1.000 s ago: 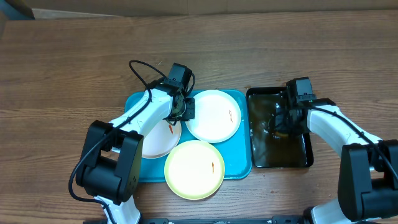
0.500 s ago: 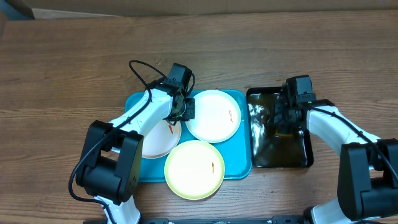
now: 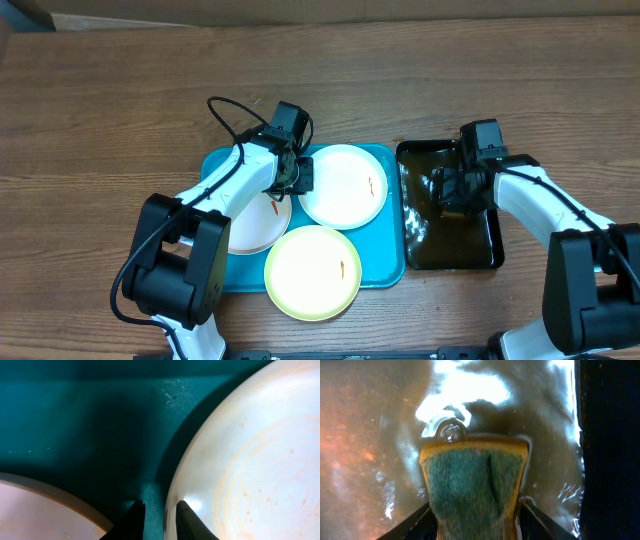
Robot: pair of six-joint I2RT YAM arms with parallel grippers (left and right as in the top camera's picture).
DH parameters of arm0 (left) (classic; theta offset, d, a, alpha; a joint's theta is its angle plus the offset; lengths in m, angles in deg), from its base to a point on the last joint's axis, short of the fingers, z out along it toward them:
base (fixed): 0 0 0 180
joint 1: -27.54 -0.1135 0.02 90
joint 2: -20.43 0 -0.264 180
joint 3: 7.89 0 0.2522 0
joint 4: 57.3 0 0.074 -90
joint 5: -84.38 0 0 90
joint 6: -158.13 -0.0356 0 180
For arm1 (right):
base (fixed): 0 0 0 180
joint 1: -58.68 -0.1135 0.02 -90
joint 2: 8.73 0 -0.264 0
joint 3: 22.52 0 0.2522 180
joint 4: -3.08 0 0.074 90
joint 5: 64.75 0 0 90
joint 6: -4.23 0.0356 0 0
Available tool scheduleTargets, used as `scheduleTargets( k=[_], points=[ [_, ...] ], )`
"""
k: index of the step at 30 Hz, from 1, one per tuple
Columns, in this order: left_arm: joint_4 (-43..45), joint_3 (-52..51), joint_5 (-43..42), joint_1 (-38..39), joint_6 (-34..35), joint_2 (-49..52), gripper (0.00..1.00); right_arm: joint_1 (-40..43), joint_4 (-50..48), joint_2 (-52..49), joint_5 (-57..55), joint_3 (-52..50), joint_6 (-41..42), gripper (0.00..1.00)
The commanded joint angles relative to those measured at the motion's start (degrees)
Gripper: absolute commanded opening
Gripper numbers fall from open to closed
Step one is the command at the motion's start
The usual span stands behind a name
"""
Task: Clean dirty plates on tray and stack at the side
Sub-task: 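Dip the held sponge in the water and lift it with the right gripper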
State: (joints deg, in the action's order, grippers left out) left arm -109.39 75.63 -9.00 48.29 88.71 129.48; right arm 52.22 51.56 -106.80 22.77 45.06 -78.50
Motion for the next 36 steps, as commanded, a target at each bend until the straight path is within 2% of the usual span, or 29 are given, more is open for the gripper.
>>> scheduleTargets(
  k=[1,4,10,11,12,14,15,19,23,25,26,28,36],
  points=[
    [0.04,-0.28,0.37,-0.04,-0.87,0.35,0.24,0.09,1.51,-0.33,-0.39,2.03,0.17,0.51],
    [0.28,-0.28,0.39,-0.04,-0.87,0.35,0.23,0.09,1.81,-0.33,-0.37,2.03,0.17,0.43],
    [0.92,-0.28,0.87,-0.04,-0.87,0.35,0.22,0.09,1.77,-0.33,1.79,2.19,0.17,0.42],
    [0.92,-0.28,0.87,-0.04,-0.87,0.35,0.19,0.09,1.77,-0.33,1.75,2.19,0.17,0.38],
    [0.92,-0.28,0.85,-0.04,-0.87,0.35,0.13,0.09,1.77,-0.33,1.73,2.19,0.15,0.29],
    [0.94,-0.28,0.85,-0.04,-0.87,0.35,0.09,0.09,1.81,-0.33,1.73,2.27,0.15,0.07],
    [0.96,-0.28,0.85,-0.04,-0.87,0.35,0.09,0.09,1.95,-0.33,1.73,2.49,0.17,0.04],
    [1.11,-0.28,0.87,-0.04,-0.87,0.35,0.09,0.09,3.19,-0.33,1.75,3.89,0.17,0.04],
    [1.42,-0.28,1.53,-0.04,-0.87,0.35,0.17,-0.17,9.14,-0.31,1.75,7.91,0.44,0.04],
    [1.86,-0.28,2.14,-0.04,-0.85,0.35,0.17,-0.79,13.14,-0.31,1.75,11.34,0.63,0.04],
    [2.05,-0.28,2.12,-0.04,-0.85,0.35,0.16,-1.05,14.05,-0.31,1.73,12.22,0.61,0.04],
    [2.29,-0.28,2.12,-0.04,-0.85,0.35,0.05,-1.6,16.22,-0.31,1.29,14.01,0.63,0.04],
    [2.12,-0.28,2.49,-0.04,-0.07,0.35,0.04,-2.99,18.6,-0.31,-4.33,15.17,3.69,0.04]
  ],
)
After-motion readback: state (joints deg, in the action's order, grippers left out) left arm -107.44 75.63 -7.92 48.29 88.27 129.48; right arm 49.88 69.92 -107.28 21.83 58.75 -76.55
